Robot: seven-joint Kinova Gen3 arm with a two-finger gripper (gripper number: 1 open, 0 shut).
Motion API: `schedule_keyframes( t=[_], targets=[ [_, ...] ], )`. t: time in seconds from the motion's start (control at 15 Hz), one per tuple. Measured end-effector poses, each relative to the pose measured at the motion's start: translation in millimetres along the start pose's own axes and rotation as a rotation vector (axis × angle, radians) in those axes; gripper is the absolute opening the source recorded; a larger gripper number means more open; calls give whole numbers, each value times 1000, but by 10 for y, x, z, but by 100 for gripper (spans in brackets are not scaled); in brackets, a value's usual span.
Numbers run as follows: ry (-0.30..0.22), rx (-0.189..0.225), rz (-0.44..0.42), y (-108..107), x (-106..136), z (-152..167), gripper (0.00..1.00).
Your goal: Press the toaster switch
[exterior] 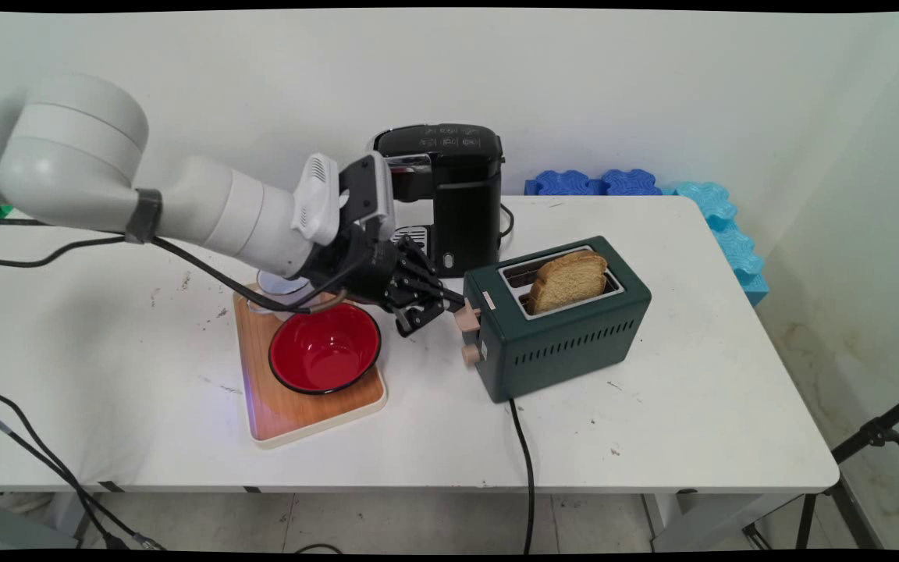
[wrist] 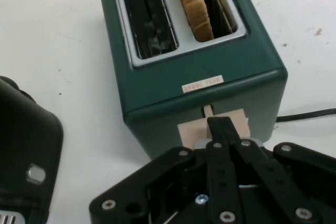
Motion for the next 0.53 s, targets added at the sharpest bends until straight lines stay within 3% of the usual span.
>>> schedule_keyframes(
  t=[0.53],
  targets=[
    [-10,1,-12,42,-73,145,0]
  ],
)
